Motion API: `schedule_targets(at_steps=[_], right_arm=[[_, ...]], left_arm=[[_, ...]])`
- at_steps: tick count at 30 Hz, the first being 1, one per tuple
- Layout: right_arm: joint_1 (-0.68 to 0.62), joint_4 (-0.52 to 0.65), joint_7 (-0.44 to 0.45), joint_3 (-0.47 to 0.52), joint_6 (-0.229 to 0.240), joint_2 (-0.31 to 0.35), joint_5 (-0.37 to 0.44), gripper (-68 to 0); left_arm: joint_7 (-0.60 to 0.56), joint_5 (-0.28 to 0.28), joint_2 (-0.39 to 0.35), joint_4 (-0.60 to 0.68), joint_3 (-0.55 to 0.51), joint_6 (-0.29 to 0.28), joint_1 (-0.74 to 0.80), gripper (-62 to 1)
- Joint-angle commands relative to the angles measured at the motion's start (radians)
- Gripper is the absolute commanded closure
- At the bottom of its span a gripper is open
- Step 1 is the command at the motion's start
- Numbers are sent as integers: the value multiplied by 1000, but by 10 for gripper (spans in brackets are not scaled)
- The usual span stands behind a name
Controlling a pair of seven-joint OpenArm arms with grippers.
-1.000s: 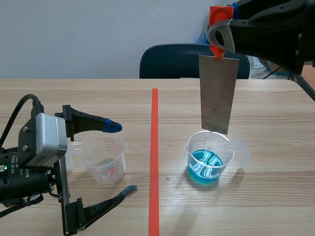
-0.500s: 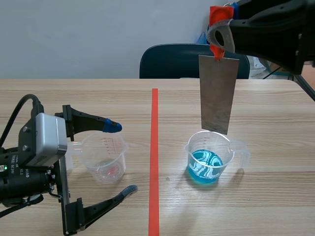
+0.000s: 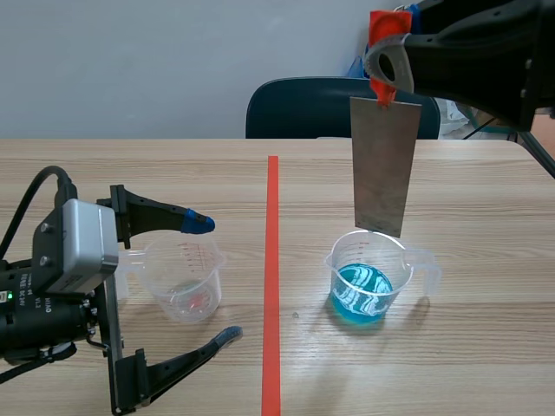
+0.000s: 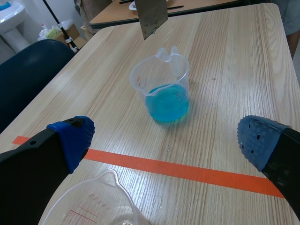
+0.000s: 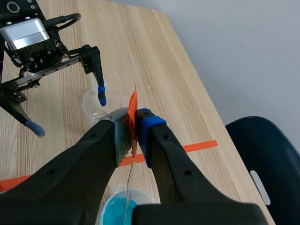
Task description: Do the redox reaction experiment
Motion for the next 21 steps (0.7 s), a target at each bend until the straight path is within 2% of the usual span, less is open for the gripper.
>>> schedule_targets(at_steps=[1, 18, 19, 21], right_arm=[[14, 8, 11, 8, 6, 4, 14, -9], [14, 8, 11, 8, 6, 5, 14, -9], [14, 8, 11, 8, 6, 5, 14, -9], [14, 8, 11, 8, 6, 5, 14, -9]], left_arm=[[-13, -14, 0, 17, 4, 2, 0, -623], [-13, -13, -1, 17, 4, 2, 0, -623], [-13, -13, -1, 17, 4, 2, 0, -597], [-13, -13, -1, 17, 4, 2, 0, -455]])
